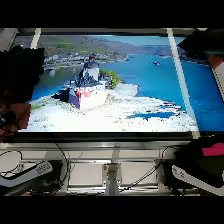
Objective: Fold the clothes and pants, and hang the long-sleeved shirts on hangers.
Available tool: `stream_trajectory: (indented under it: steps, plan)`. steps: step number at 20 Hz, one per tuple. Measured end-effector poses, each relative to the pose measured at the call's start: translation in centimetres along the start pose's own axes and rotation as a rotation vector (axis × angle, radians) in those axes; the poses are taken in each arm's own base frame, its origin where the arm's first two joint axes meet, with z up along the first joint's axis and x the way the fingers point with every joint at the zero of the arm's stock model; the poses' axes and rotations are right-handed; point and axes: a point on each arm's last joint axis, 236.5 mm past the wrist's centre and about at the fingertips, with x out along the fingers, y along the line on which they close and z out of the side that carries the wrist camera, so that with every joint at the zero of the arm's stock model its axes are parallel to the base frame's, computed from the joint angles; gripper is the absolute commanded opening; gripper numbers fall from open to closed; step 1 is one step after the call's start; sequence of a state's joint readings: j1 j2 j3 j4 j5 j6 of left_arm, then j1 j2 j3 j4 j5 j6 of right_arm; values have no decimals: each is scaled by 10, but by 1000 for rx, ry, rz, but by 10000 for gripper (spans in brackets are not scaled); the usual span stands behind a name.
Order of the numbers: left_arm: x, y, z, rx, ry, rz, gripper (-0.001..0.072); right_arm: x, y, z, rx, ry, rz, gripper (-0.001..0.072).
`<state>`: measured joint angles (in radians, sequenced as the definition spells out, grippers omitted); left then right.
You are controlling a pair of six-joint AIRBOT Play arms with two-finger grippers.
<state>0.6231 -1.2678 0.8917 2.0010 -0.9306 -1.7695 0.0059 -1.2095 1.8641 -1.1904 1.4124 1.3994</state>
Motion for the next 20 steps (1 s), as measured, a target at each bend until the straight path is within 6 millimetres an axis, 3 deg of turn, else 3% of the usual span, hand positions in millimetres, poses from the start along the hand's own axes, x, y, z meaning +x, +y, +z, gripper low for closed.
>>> stream_trajectory:
  steps: [4, 8, 14, 20]
  plan:
    - [-3, 2, 5, -19, -26, 3, 18, 0, 0, 0, 0, 0, 0, 12]
    - [-30, 7, 8, -55, -68, -2, 18, 0, 0, 0, 0, 0, 0, 12]
    - [-123, -6, 13, -131, -253, -115, 18, 0, 0, 1, 0, -6, -1, 12]
    - [-224, -38, 13, -187, -513, -342, 18, 0, 2, 4, 2, -19, 10, 12]
